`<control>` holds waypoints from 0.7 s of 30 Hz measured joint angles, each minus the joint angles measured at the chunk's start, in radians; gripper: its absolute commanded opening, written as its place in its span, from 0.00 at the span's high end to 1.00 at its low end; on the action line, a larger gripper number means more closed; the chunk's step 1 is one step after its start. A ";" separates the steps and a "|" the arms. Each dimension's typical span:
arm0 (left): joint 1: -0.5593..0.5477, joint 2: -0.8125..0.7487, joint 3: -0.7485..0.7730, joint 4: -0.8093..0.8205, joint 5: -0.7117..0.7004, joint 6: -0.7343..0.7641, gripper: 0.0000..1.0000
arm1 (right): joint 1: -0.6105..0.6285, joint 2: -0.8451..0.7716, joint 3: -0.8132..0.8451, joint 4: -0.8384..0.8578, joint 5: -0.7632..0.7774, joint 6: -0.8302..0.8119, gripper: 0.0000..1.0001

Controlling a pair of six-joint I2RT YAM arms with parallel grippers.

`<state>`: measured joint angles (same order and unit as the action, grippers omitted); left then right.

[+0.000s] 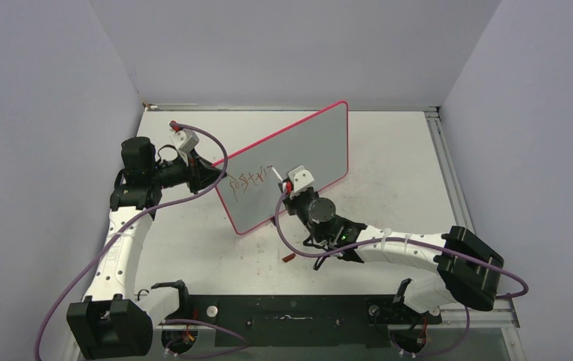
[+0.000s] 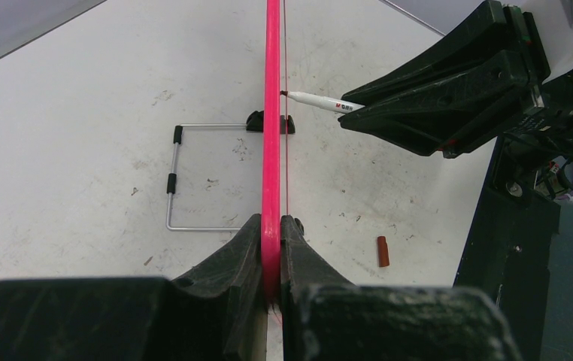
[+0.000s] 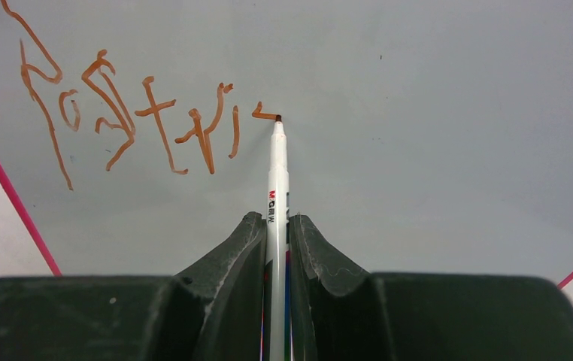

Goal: Write a sentence on the whiteboard

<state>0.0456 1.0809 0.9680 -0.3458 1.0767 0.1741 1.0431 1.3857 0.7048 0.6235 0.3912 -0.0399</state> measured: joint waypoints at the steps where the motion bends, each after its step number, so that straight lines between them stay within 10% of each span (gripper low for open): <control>1: 0.000 0.000 0.000 0.000 0.000 0.000 1.00 | -0.001 0.000 0.000 0.000 0.003 0.000 0.95; 21: 0.000 -0.002 0.000 -0.002 0.007 0.003 1.00 | 0.012 -0.029 0.001 -0.004 0.021 -0.062 0.95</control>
<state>0.0456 1.0790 0.9680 -0.3481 1.0836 0.1776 1.0554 1.3563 0.7059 0.6193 0.4118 -0.1017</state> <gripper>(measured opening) 0.056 0.149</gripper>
